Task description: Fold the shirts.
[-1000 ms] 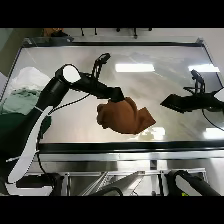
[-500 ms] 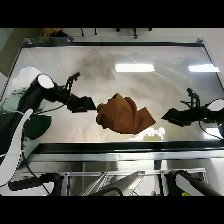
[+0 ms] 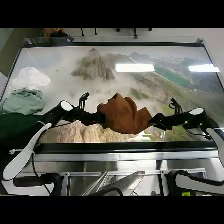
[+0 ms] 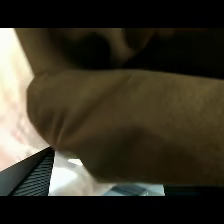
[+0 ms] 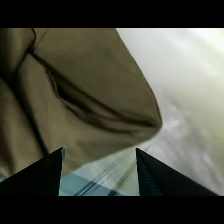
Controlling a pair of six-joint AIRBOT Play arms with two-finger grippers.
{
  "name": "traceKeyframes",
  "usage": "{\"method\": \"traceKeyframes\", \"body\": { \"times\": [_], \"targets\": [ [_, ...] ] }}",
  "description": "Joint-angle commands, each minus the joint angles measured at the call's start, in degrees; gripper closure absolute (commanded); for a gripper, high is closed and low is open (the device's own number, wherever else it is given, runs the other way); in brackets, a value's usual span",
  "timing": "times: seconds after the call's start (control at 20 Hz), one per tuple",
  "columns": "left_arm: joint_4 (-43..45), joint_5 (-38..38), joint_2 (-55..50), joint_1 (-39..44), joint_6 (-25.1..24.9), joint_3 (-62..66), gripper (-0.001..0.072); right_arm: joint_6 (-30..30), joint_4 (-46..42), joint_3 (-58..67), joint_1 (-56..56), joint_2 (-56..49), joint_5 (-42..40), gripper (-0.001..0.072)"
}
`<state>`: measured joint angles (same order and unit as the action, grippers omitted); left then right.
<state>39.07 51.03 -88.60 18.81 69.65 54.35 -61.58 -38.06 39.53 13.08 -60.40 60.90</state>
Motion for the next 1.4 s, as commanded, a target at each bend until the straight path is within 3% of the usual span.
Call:
{"method": "traceKeyframes", "body": {
  "times": [0.0, 0.1, 0.15, 0.2, 0.3, 0.45, 0.6, 0.75, 0.95, 1.15, 1.35],
  "targets": [
    [-2.0, -0.5, -6.1, 2.4, -1.7, 6.1, 0.0203, 3.4, 3.6, -0.2, -3.3, -5.4, -4.2, 0.0209],
    [-0.9, 1.7, -7.1, 2.3, -1.7, 8.9, 0.0576, 5.9, 5.6, -0.2, -4.4, -5.8, -5.9, 0.0215],
    [-0.8, 1.8, -6.8, 1.8, -1.7, 9.4, 0.0692, 7.9, 8.3, 0.0, -4.5, -5.8, -6.3, 0.0378],
    [-0.9, 1.7, -6.3, 1.3, -1.7, 9.8, 0.0692, 10.1, 10.8, 0.6, -4.5, -5.8, -6.2, 0.0586],
    [-0.9, 2.2, -4.0, -0.2, -1.7, 10.0, 0.0693, 12.0, 14.0, 3.4, -4.5, -5.1, -4.5, 0.0684],
    [-0.9, 5.7, 4.4, -4.2, -1.7, 10.1, 0.0695, 11.6, 15.0, 12.3, -3.8, -0.6, 4.2, 0.0694],
    [-1.2, 10.4, 18.1, -9.0, -1.6, 12.5, 0.0696, 10.3, 22.0, 26.1, 0.6, 6.8, 12.3, 0.0694],
    [-1.2, 15.4, 30.4, -12.5, -1.0, 22.5, 0.0696, 9.1, 24.4, 40.8, 5.7, 13.7, 13.4, 0.0694],
    [-1.0, 15.4, 41.2, -15.1, -1.0, 37.1, 0.0696, 9.1, 23.8, 54.1, 8.2, 21.6, 11.7, 0.0694],
    [2.6, 15.8, 47.1, -20.6, -0.3, 45.0, 0.0696, 9.1, 17.5, 58.6, 8.5, 27.0, 7.8, 0.0694],
    [0.8, 20.0, 46.9, -22.2, 0.3, 36.4, 0.0695, 8.3, 21.7, 53.2, 8.3, 23.1, 13.7, 0.0693]
  ]
}}
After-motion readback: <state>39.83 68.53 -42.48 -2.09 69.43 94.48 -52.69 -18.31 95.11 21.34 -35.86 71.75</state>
